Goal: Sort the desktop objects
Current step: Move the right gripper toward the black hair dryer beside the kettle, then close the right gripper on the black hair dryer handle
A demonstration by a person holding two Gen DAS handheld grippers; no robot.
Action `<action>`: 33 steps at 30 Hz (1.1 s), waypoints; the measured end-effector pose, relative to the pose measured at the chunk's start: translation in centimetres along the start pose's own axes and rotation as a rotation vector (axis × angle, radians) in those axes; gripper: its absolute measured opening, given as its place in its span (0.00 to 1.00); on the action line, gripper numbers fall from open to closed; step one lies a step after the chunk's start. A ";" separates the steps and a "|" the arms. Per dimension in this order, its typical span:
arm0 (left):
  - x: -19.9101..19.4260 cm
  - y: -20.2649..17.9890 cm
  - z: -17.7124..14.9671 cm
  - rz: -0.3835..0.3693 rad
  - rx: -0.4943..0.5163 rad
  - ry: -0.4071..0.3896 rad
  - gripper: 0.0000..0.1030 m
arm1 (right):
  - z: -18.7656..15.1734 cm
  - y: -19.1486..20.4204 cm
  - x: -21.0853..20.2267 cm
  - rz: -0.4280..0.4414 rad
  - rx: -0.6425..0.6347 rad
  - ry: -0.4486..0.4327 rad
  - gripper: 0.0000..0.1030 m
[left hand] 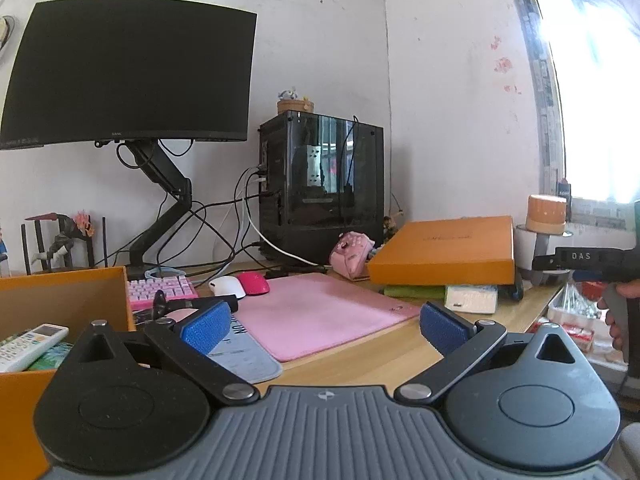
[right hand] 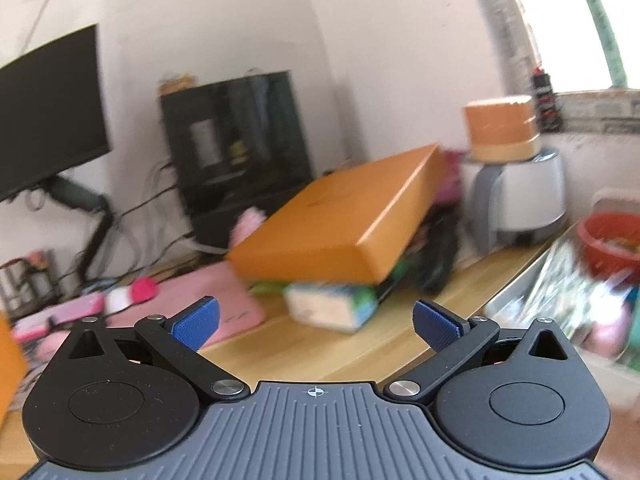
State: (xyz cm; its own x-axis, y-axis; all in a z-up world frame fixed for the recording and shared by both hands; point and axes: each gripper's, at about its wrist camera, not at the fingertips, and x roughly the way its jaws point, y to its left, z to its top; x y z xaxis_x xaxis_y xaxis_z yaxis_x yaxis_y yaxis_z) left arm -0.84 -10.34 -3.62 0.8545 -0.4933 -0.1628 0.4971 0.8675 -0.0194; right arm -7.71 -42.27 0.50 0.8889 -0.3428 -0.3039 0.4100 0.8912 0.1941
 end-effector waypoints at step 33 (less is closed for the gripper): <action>2.5 -0.9 0.9 -0.075 -0.071 -0.011 1.00 | 2.2 -10.5 22.9 -0.260 -0.050 0.243 0.73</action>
State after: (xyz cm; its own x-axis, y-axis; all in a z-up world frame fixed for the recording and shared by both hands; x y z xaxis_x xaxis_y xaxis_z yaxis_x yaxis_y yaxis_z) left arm 1.03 -12.39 -3.16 0.8169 -0.5577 -0.1470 0.5485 0.8301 -0.1007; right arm 8.79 -60.08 -6.46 0.6793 -0.4842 -0.5515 0.5998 0.7993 0.0370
